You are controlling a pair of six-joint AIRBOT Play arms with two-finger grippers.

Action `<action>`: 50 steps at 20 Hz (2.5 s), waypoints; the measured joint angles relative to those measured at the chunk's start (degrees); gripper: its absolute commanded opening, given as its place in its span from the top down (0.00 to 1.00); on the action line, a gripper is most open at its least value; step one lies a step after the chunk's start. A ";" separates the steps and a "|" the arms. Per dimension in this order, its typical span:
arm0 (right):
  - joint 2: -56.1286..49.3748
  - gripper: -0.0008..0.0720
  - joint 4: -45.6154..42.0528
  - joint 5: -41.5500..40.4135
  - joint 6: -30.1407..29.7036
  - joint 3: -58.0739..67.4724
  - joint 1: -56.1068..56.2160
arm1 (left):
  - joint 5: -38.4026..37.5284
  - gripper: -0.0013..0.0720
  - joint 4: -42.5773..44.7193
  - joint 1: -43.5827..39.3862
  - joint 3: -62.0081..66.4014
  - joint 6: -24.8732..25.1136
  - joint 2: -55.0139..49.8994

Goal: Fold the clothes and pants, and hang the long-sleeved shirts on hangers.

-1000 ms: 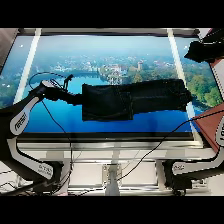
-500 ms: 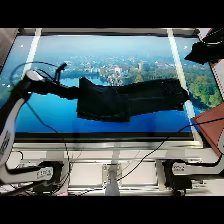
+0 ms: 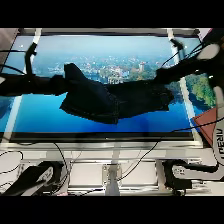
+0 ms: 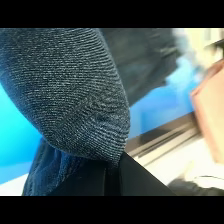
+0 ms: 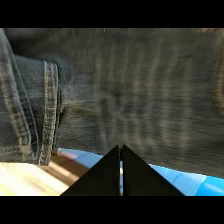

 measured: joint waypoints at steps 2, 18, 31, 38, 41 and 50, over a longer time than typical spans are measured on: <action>-0.15 0.94 0.04 -2.91 -0.17 -2.82 4.44 | -0.39 0.95 -0.72 -0.55 0.00 -2.36 2.86; -18.10 0.94 19.04 -30.60 5.25 -6.14 33.79 | 1.79 0.95 13.62 -4.24 -0.17 -7.28 1.79; -11.61 0.94 16.81 -24.11 5.70 -6.10 19.87 | 33.68 0.95 13.33 -26.40 -0.17 -7.91 -7.28; 3.63 0.94 0.28 -10.23 3.87 -6.10 -5.07 | 57.70 0.94 9.42 -41.22 -0.17 -11.15 -20.63; 7.39 0.93 -1.75 -8.63 3.32 -6.10 -13.09 | 64.63 0.47 5.95 -46.14 -0.13 -11.63 -26.45; 8.09 0.61 -7.39 -9.57 1.16 -6.21 -21.79 | 69.33 0.95 3.72 -50.10 1.40 -11.19 -27.19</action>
